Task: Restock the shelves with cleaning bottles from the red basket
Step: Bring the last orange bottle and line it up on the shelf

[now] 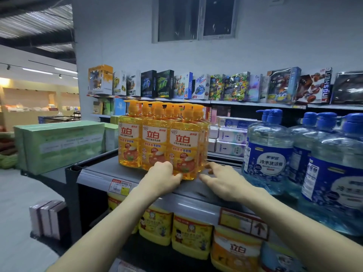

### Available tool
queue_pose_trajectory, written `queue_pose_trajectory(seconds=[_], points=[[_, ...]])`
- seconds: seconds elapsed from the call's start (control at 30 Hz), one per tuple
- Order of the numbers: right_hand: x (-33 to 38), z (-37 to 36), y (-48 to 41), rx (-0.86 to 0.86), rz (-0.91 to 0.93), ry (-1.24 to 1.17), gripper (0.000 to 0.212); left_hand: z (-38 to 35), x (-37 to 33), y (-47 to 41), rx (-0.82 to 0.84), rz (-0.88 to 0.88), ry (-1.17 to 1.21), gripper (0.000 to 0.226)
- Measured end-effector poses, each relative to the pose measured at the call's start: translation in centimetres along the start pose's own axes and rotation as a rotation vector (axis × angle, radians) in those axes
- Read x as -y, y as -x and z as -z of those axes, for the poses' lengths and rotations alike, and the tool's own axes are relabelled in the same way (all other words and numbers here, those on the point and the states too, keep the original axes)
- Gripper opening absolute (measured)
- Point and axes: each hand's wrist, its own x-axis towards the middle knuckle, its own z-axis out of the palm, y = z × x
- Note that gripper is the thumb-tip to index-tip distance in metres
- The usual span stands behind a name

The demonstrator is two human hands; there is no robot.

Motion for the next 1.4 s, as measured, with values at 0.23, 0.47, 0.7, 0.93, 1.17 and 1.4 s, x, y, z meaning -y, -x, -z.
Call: queue_pose_trajectory(seconds=[0.23, 0.47, 0.7, 0.93, 1.17, 1.4], points=[[-4.0, 4.3, 10.7, -0.102, -0.011, 0.100, 0.061, -1.4, -9.0, 7.8, 0.005, -0.135, -0.142, 0.048], [-10.0, 8.0, 23.9, -0.271, 0.064, 0.114, 0.047, -4.6, -19.1, 17.6, -0.085, -0.276, -0.261, 0.042], [-19.4, 9.6, 36.8, -0.306, -0.143, 0.300, 0.046, -12.1, -27.7, 25.9, -0.085, -0.450, -0.268, 0.041], [-29.0, 9.1, 48.7, -0.171, -0.457, 0.334, 0.048, -24.8, -36.5, 32.0, 0.213, -0.594, -0.259, 0.037], [-37.5, 7.3, 58.7, -0.106, -0.769, 0.286, 0.048, -35.4, -45.0, 37.4, 0.476, -0.782, -0.196, 0.031], [-42.8, 4.8, 67.7, -0.072, -1.096, 0.304, 0.045, -44.8, -51.2, 43.2, 0.674, -0.955, -0.126, 0.027]])
